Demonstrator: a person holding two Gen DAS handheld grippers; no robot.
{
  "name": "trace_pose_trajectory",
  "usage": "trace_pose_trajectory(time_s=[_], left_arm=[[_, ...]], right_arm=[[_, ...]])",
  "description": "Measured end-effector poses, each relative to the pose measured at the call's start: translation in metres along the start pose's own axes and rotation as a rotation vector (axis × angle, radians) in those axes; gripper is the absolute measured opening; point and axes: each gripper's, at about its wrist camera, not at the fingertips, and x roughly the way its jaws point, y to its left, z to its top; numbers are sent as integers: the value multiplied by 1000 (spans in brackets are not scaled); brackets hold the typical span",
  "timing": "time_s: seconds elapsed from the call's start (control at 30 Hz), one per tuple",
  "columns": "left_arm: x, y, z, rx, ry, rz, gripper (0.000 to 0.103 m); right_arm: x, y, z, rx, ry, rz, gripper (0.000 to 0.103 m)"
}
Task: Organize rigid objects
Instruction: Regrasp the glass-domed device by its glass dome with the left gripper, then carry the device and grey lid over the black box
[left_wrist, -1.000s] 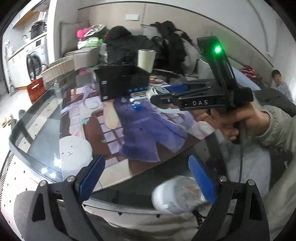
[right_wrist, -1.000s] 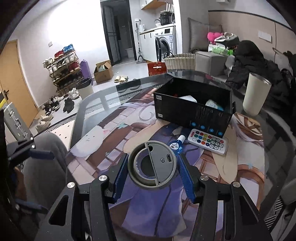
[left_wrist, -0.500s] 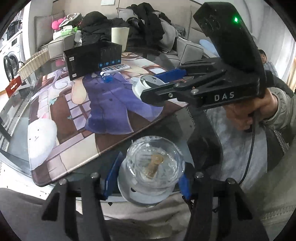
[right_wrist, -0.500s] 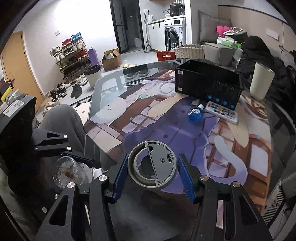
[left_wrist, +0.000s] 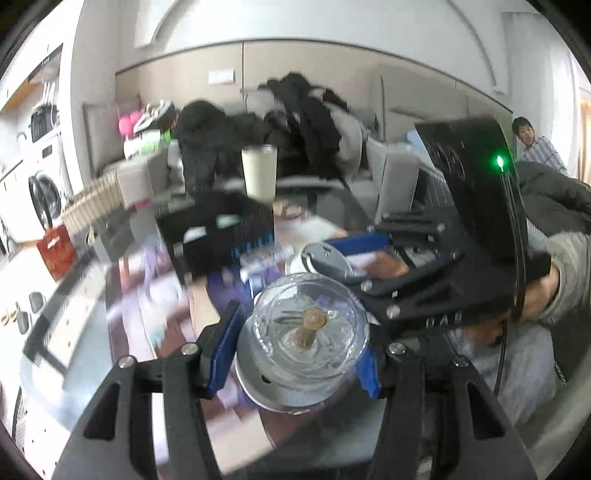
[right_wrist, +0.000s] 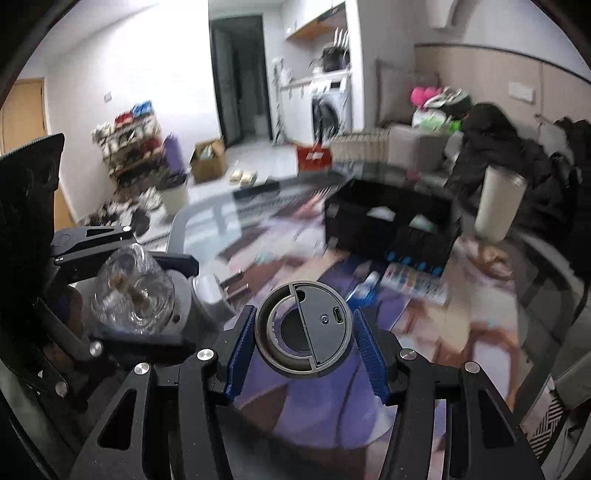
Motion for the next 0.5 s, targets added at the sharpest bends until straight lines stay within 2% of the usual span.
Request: trace_pose_trajectory(time_s=[0.3, 0.5], left_arm=[[30, 44, 66, -5, -181, 96, 54], [59, 82, 104, -55, -233, 179, 54]], right_arm=[[-9, -29, 45, 19, -177, -102, 54], [-2, -52, 94, -3, -310, -198, 54]])
